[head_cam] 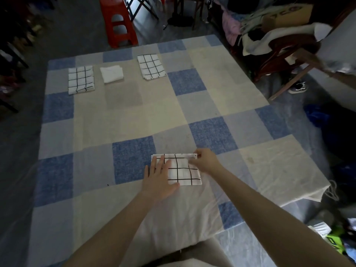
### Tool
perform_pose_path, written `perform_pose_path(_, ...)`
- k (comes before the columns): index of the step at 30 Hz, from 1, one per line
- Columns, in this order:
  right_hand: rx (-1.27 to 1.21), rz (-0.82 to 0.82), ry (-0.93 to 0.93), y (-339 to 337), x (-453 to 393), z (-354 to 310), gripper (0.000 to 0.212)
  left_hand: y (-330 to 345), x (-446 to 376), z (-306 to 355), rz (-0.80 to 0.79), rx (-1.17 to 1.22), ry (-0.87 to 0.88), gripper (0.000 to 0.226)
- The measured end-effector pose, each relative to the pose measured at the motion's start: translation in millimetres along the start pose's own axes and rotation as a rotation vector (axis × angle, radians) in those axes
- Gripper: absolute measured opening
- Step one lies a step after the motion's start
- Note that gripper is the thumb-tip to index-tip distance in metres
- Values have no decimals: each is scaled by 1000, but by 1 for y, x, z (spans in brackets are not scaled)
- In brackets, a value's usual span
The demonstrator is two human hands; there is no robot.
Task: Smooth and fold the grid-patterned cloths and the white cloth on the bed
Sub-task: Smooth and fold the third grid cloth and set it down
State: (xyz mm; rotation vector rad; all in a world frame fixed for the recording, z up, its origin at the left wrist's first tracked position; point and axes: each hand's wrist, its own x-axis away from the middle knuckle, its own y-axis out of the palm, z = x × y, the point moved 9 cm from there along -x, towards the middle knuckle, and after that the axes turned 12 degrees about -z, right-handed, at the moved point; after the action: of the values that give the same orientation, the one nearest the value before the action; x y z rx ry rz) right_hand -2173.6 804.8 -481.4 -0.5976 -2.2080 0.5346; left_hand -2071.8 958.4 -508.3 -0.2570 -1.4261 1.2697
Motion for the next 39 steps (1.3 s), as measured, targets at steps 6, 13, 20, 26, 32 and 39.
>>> perform_pose_path(6, 80, 5, -172, -17, 43, -6, 10, -59, 11, 46, 297, -18, 253, 79)
perform_pose_path(13, 113, 169, -273, -85, 101, 36, 16, -86, 5, 136, 113, -269, 437, 23)
perform_pose_path(20, 193, 273, 92, -167, 172, 161, 43, -83, 8, 286, 181, -467, 562, 22)
perform_pose_path(26, 81, 407, 291, -243, 269, 280, 31, -62, 26, 461, 194, -583, 671, 13)
perform_pose_path(32, 155, 511, 369, -331, 365, 384, 28, -30, 44, 628, 199, -588, 685, 23)
perform_pose_path(39, 299, 583, 442, -423, 426, 441, 29, -16, 55, 759, 237, -663, 706, 11)
